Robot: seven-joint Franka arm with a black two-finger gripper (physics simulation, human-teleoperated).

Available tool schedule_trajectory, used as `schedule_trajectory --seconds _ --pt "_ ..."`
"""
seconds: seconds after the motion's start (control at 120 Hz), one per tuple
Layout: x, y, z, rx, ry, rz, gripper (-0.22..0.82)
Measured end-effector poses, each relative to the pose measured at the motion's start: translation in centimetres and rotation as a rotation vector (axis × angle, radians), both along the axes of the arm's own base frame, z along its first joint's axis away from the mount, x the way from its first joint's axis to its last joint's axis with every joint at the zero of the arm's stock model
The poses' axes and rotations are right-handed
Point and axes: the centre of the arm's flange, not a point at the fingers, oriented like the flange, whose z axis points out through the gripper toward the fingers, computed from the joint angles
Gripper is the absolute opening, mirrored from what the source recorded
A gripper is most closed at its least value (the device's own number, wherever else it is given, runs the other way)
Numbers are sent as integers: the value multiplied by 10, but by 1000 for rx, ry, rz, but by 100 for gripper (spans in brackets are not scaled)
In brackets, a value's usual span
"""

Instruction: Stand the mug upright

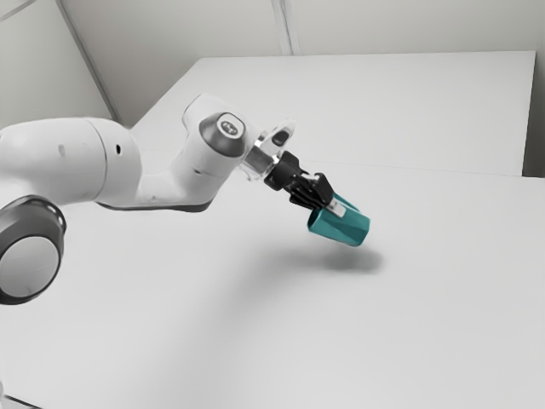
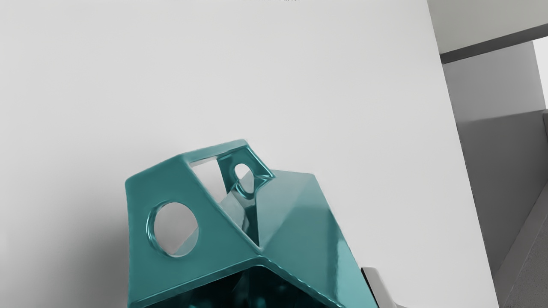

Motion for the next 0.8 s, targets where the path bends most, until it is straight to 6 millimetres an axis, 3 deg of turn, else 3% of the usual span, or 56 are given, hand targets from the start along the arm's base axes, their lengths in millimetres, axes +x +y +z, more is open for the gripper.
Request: schedule_trajectory --seconds 0.183,0.508,0.8 --pt "-3 35 31 131 -54 -20 -18" --pt "9 146 30 343 -63 103 -18" --pt "12 215 31 542 -86 149 -18"
